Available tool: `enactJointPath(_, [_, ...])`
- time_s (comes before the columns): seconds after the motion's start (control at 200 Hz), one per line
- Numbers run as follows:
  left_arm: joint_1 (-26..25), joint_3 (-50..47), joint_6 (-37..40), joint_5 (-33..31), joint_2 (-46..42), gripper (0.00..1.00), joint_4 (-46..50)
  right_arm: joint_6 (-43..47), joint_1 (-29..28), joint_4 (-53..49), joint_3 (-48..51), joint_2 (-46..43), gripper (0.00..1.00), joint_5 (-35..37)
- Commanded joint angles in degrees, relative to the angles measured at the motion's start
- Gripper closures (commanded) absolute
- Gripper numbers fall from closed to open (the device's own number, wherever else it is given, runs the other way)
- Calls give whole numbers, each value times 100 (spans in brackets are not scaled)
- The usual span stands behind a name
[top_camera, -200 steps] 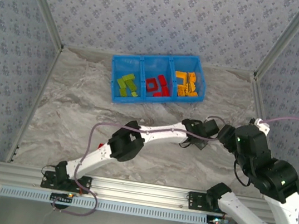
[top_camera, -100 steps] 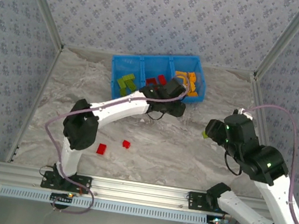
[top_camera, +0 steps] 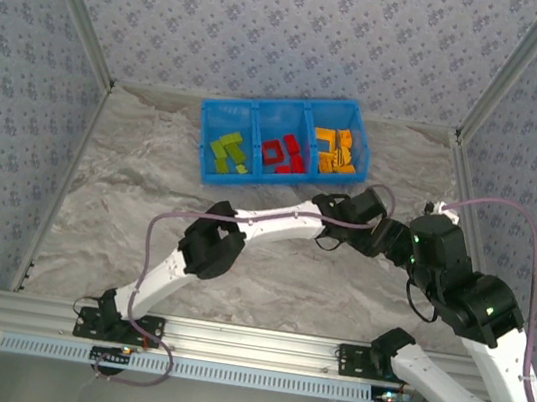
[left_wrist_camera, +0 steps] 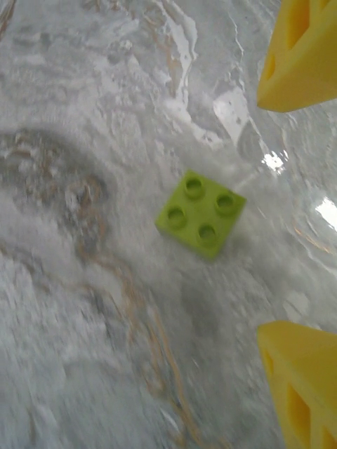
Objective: Sort the legos into containers by color
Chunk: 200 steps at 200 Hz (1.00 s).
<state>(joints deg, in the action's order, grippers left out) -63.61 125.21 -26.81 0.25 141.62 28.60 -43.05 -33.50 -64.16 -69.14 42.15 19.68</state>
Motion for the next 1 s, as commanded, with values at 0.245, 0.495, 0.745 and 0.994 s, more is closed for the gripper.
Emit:
enactJointPath(0.245, [-2,908,1685,12,838,21,-51,-15,54,-98,-21,-32,31,53])
enactJointPath(0.495, [17,1266,1935,82,1225,22,32,-14,49,-140,-20,-67,31,36])
enactJointPath(0.745, [-44,1276,2085,97,1341,44,172,-66,59,-155,7,-119,30,71])
enactJointPath(0.994, [-259,1228,2418,-505,1342,57,328,-69,75,-122,33,-102,30,51])
